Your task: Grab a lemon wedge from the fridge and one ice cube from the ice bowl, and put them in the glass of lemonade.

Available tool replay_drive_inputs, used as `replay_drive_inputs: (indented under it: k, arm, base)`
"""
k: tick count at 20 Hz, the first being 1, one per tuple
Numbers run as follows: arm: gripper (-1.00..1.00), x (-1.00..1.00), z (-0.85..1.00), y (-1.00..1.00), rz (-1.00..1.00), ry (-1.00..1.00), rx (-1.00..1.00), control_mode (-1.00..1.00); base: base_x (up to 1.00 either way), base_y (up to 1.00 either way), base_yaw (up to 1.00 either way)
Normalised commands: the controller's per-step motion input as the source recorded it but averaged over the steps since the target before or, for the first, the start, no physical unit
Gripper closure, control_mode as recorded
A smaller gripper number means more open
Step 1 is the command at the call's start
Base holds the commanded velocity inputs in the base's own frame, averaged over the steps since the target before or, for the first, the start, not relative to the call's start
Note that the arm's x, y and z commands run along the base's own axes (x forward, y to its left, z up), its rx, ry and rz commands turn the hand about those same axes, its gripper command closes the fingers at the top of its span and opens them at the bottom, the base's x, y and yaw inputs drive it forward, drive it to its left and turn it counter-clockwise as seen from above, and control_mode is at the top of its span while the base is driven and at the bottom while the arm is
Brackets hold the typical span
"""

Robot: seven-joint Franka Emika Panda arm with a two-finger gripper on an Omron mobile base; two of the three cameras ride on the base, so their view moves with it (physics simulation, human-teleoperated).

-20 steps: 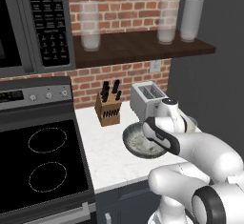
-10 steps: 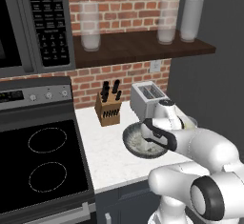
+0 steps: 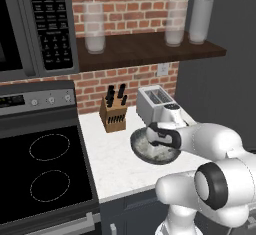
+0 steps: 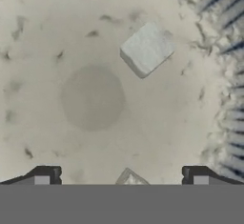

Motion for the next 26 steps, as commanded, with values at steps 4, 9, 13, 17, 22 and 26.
replay_drive_inputs:
  k: [4, 9, 13, 17, 22, 26]
  arm:
    - [-1.00, -0.17, -0.07, 0.21, 0.01, 0.00, 0.00, -1.00]
    - [-1.00, -0.04, -0.04, 0.43, 0.00, 0.00, 0.00, -1.00]
    - [-1.00, 0.00, -0.07, 0.55, 0.00, 0.00, 0.00, -1.00]
    - [-1.00, 0.01, -0.10, 0.31, 0.00, 0.00, 0.00, -1.00]
    - [-1.00, 0.00, 0.00, -0.09, 0.00, 0.00, 0.00, -1.00]
    - [-1.00, 0.11, 0.10, -0.18, 0.00, 0.00, 0.01, -1.00]
  base:
    - [0.00, 0.00, 0.00]
    - [0.00, 0.00, 0.00]
    - [0.00, 0.00, 0.00]
    - [0.00, 0.00, 0.00]
    - [0.00, 0.00, 0.00]
    - [0.00, 0.00, 0.00]
